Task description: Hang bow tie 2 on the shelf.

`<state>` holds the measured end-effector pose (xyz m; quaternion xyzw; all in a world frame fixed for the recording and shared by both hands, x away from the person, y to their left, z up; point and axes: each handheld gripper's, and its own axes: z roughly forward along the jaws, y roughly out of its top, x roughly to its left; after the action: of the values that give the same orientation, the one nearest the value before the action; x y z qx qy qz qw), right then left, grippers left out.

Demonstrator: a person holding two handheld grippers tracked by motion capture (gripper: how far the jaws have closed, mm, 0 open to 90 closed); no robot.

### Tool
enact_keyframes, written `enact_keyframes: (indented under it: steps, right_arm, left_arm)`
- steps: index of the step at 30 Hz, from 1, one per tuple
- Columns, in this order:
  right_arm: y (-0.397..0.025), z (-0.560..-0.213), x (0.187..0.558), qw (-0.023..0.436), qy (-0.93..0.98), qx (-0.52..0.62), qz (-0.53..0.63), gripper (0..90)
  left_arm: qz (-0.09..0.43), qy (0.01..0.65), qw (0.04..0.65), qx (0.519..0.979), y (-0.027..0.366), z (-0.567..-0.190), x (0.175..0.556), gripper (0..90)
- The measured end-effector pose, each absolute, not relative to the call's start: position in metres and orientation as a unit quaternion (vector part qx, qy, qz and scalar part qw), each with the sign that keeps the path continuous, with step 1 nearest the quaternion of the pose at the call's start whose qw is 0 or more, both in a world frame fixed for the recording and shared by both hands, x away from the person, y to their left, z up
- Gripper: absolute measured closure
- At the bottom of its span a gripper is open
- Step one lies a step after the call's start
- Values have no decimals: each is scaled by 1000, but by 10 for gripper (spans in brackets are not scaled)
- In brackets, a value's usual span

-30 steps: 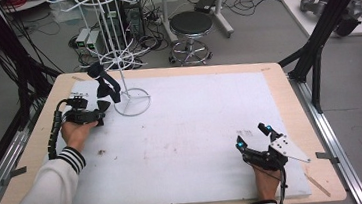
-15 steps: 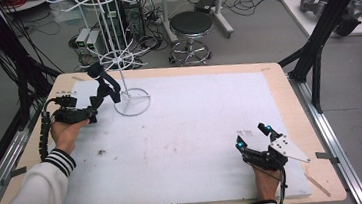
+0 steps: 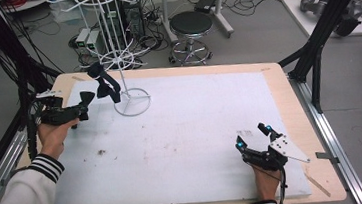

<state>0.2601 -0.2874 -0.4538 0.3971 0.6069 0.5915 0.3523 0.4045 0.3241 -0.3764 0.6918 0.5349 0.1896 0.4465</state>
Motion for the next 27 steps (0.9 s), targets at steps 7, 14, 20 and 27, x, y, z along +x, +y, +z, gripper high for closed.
enact_keyframes:
  steps: [7,14,20,27]
  right_arm:
    - [-287,-454,260,353,607,397,591,99]
    - [-287,-454,260,353,607,397,592,100]
    - [-287,-454,260,353,607,397,592,99]
    - [-287,-454,260,353,607,397,591,100]
  left_arm:
    - [197,525,468,683,332,-364,398,758]
    - [202,512,486,679,338,-358,392,758]
    - [208,497,502,677,345,-350,390,758]
    - [208,477,520,678,350,-339,389,757]
